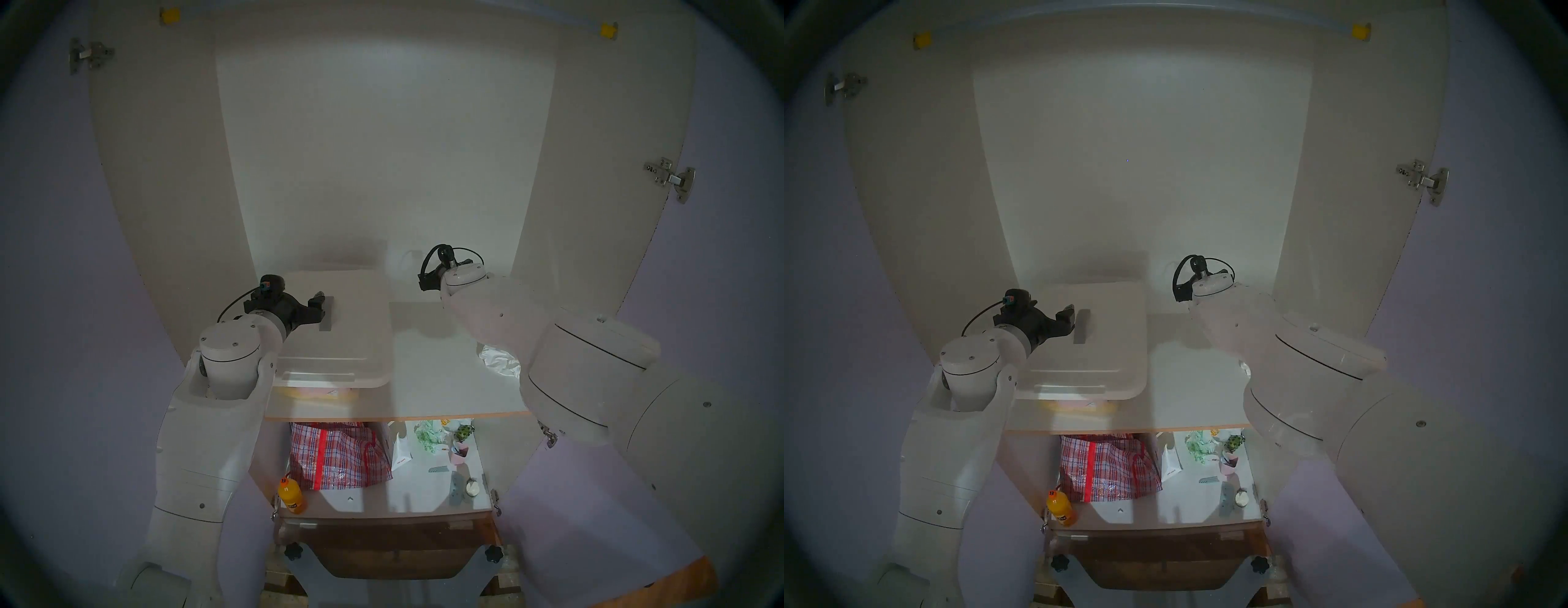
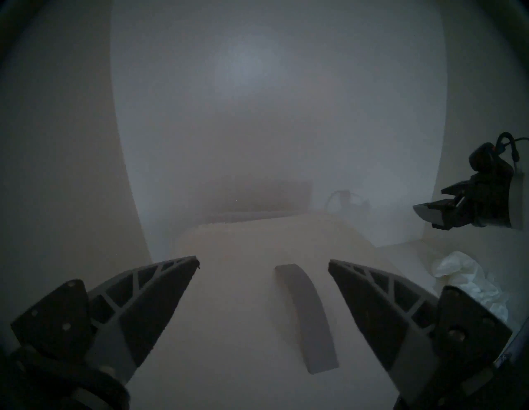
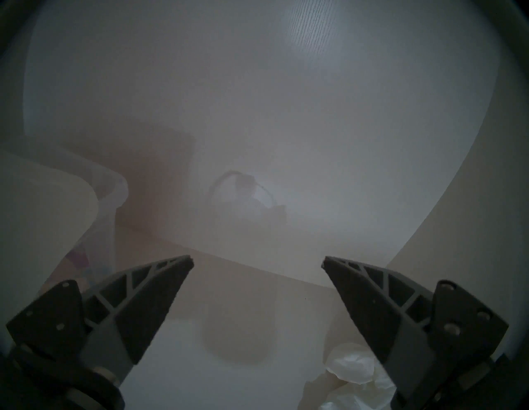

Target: Take clothing out of the storage bin and put the lid back on the bin

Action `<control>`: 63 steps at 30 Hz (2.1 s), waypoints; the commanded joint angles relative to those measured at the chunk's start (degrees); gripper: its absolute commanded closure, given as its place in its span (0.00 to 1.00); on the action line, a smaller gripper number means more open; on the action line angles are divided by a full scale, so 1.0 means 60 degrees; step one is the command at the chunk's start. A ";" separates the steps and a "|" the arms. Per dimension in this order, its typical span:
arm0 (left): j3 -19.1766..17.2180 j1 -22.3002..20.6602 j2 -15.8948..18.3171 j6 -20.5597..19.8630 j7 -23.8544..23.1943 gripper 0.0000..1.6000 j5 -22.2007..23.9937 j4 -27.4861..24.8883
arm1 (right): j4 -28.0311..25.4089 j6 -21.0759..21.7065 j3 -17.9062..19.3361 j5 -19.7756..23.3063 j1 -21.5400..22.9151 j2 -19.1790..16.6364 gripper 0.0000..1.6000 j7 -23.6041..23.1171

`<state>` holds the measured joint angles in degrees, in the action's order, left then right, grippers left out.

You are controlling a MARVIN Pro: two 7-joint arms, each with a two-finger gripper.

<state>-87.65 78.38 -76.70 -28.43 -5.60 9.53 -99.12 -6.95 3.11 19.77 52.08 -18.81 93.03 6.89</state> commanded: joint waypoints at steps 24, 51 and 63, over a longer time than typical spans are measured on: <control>0.1103 -0.1731 0.0620 -0.0441 -0.1136 0.00 0.0123 0.1874 | -0.0082 -0.0119 0.0028 -0.0001 0.0303 0.0024 0.00 0.0034; 0.1506 -0.2991 0.0559 0.1358 -0.1212 0.03 -0.0076 0.4576 | -0.0083 -0.0114 0.0030 -0.0003 0.0302 0.0023 0.00 0.0033; 0.1676 -0.3332 0.1199 0.1525 -0.1930 0.74 -0.0115 0.4877 | -0.0083 -0.0114 0.0031 -0.0004 0.0303 0.0023 0.00 0.0033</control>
<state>-77.49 60.24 -71.45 -20.27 -14.66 8.89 -68.98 -6.98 3.11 19.81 52.06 -18.82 93.03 6.92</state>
